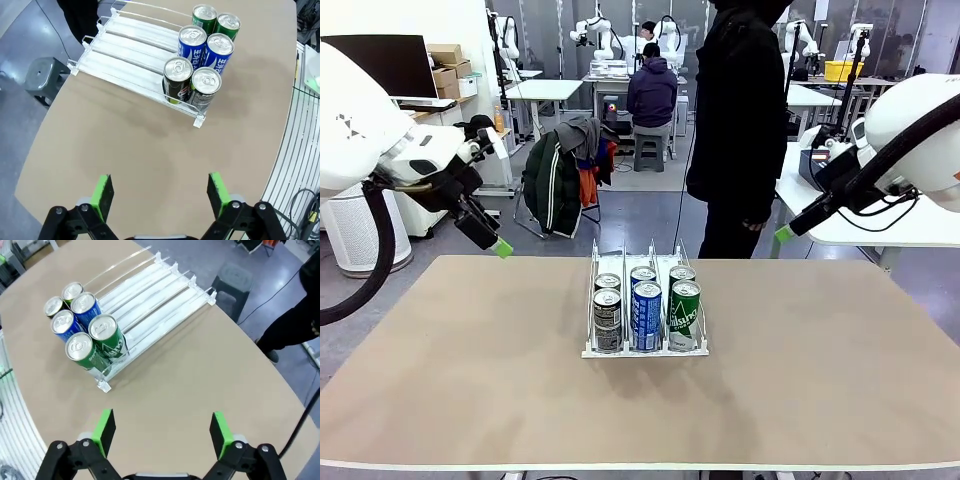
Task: Fill the beverage cans into the dispenser.
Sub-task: Pick up the Ionic drink handed by the human.
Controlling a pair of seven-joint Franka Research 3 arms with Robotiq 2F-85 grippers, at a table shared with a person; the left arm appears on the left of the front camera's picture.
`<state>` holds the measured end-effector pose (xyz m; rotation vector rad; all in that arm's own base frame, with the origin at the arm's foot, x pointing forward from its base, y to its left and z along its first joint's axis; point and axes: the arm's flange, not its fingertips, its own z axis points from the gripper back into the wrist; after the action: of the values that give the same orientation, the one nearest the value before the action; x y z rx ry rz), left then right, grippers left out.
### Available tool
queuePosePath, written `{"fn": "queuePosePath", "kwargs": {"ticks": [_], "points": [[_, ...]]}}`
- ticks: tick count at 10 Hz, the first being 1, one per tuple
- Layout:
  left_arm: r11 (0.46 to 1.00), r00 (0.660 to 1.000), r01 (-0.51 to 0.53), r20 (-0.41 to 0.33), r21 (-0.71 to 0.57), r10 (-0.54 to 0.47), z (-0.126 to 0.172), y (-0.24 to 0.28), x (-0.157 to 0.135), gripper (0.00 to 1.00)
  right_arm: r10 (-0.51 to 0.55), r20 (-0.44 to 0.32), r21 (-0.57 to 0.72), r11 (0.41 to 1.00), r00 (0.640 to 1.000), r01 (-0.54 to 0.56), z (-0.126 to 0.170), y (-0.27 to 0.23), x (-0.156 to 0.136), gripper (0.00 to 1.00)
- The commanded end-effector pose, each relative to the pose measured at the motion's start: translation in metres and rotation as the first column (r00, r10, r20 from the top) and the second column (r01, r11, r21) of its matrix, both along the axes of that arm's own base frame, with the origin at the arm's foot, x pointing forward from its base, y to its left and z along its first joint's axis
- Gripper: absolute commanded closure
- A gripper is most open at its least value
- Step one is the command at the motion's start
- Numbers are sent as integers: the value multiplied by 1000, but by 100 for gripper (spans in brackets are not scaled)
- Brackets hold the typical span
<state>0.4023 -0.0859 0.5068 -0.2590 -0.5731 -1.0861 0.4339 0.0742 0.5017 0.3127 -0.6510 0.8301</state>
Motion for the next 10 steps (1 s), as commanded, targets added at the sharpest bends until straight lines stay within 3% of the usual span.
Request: {"fn": "queuePosePath", "kwargs": {"ticks": [1, 2, 4, 7, 10], "points": [[995, 997, 74, 43, -74, -71, 26, 22, 3, 0, -13, 35, 93, 996, 999, 9, 37, -11, 13, 0], [992, 995, 74, 68, -99, -67, 40, 35, -1, 0, -37, 56, 163, 986, 998, 27, 54, -16, 13, 0], [991, 992, 16, 123, -136, 0, 78, 60, -4, 0, -81, 150, 153, 987, 985, 58, 90, -28, 2, 0], [986, 975, -63, 203, -154, 94, 141, 89, -11, 0, -101, 182, 208, 976, 978, 62, 166, -57, -18, 0], [985, 951, -111, 272, -135, 144, 175, 100, -28, 0, -130, 194, 194, 977, 972, 92, 218, -69, -34, 0]]}}
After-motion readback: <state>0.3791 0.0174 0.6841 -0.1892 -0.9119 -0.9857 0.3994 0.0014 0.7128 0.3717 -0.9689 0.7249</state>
